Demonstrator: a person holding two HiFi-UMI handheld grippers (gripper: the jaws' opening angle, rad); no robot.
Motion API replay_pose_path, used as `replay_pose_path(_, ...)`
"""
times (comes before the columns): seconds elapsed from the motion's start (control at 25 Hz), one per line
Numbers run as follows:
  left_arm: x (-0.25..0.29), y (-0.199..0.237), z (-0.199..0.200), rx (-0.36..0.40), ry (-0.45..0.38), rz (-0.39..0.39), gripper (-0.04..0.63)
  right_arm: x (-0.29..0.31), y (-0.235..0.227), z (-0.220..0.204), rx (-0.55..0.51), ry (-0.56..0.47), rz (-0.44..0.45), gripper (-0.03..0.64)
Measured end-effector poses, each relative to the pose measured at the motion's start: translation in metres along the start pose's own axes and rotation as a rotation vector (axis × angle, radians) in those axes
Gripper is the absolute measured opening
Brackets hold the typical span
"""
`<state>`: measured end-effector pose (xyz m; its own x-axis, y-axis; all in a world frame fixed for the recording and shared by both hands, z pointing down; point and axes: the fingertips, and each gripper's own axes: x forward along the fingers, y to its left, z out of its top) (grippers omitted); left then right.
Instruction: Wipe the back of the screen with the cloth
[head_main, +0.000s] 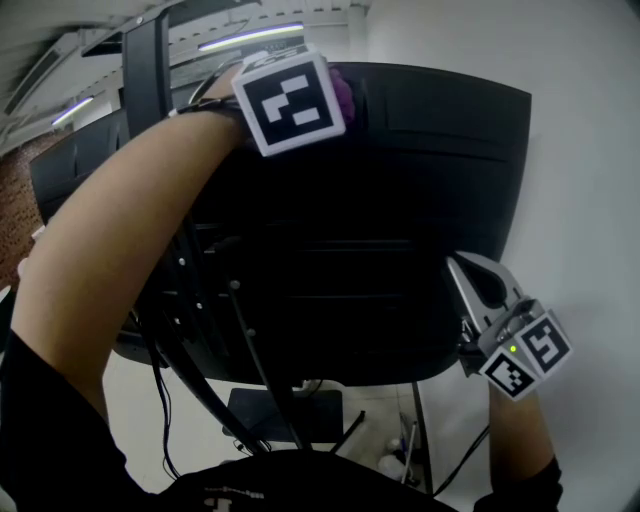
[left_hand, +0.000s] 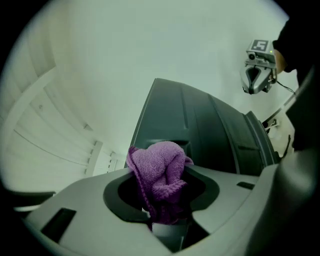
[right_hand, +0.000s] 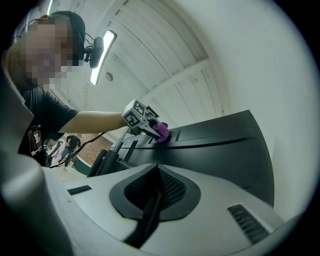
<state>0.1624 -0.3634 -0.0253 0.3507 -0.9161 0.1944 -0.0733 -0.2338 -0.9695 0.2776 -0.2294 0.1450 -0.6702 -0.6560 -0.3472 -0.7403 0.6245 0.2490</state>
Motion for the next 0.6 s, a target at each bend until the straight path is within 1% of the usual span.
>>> replay_pose_path(0.12, 0.011, 0.001, 0.032, 0.026, -0.048, -0.014, 0.158, -0.013, -0.012, -0.005, 0.007, 0.003, -0.04, 0.006)
replay_pose_path(0.24, 0.017, 0.005, 0.053, 0.077, -0.049, -0.021, 0.156, -0.027, -0.025, -0.011, 0.02, 0.006, -0.083, 0.006)
replay_pose_path(0.28, 0.017, 0.007, 0.061, 0.085, -0.063, -0.024, 0.158, -0.032, -0.029, -0.013, 0.023, 0.007, -0.095, 0.006)
replay_pose_path(0.36, 0.019, 0.005, 0.086, 0.107, -0.135, -0.041, 0.158, -0.039, -0.037, -0.016, 0.027, 0.008, -0.113, 0.006)
replay_pose_path(0.4, 0.024, 0.0, 0.097, 0.133, -0.152, -0.046, 0.158, -0.042, -0.04, -0.018, 0.028, 0.009, -0.119, 0.006)
replay_pose_path(0.48, 0.038, -0.007, 0.111, 0.165, -0.128, -0.047, 0.158, -0.049, -0.044, -0.021, 0.03, 0.012, -0.135, 0.006)
replay_pose_path(0.6, 0.055, -0.013, 0.138, 0.149, -0.095, -0.045, 0.158, -0.066, -0.048, -0.027, 0.039, 0.018, -0.17, 0.006)
